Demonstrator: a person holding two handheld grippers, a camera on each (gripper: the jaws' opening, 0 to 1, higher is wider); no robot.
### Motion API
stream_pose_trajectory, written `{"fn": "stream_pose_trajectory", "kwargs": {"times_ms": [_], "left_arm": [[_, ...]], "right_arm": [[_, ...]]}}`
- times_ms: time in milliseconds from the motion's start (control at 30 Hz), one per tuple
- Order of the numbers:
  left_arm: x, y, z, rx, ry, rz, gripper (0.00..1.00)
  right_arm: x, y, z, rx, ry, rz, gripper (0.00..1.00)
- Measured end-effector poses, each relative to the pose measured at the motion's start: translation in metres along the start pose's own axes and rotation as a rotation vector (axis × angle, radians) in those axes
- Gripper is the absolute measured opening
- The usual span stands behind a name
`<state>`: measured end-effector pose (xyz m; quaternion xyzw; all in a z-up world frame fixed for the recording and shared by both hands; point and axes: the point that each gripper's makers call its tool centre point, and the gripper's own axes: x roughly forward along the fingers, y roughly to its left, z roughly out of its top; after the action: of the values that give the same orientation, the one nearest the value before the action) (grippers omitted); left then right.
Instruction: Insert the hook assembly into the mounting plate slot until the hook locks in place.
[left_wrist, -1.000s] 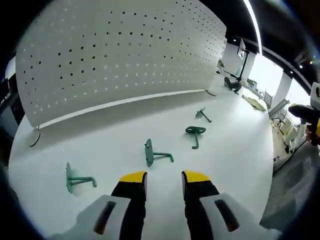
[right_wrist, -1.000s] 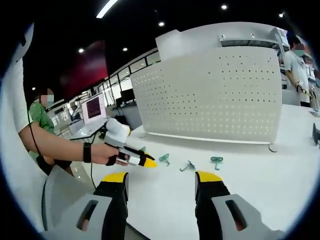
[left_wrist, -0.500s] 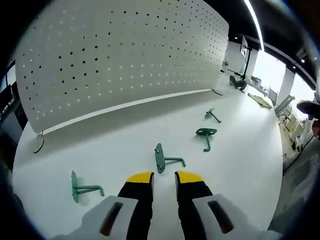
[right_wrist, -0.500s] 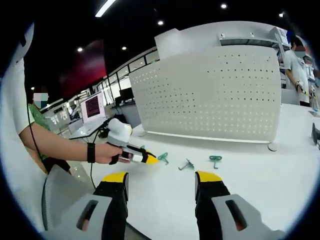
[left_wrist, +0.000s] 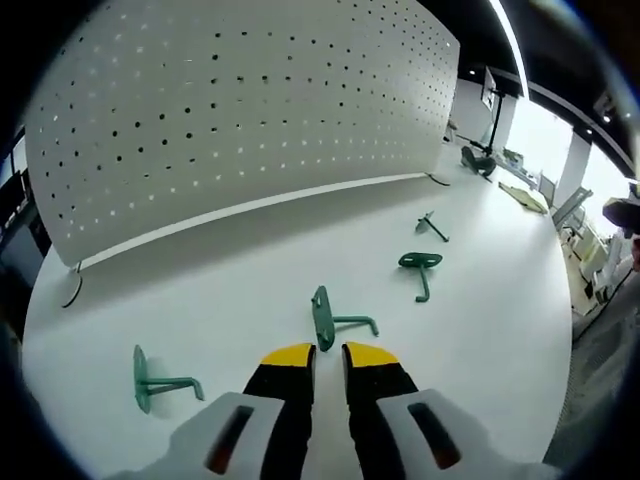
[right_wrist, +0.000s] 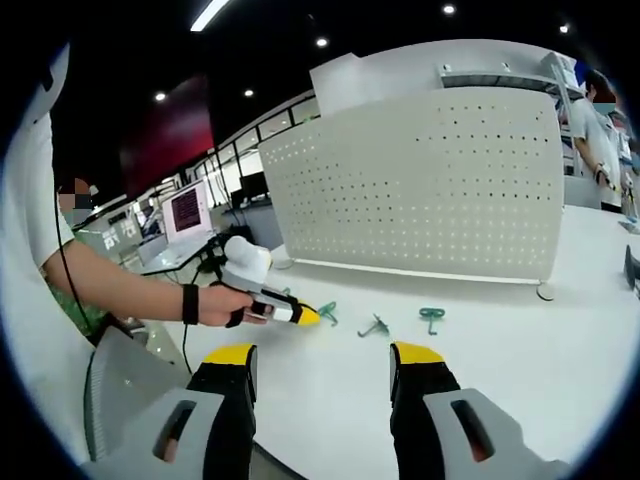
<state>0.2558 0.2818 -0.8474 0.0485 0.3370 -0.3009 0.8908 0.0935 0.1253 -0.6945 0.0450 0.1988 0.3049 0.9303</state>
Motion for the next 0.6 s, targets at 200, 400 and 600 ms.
{"fn": "stream_pose_trajectory", "kwargs": {"times_ms": [200,400,600], "left_arm": [[0.0038,0.0024,0.0018,0.001,-0.008,0.004,0.07],[0.0015,0.0056,0.0019,0.024,-0.012,0.021,0.04],[-0.0027,0.0025,0.0013,0.029,-0.006,0.010,0.03]], "right_arm": [[-0.0002,-0.0002,-0.0011,0.000,0.005,-0.001,0.54],[0.0009,-0.0002,-0.0012,-0.009,0.010,-0.001,0.54],[0.0021,0.0019,-0.0010,-0.011,0.008,0.007,0.54]]}}
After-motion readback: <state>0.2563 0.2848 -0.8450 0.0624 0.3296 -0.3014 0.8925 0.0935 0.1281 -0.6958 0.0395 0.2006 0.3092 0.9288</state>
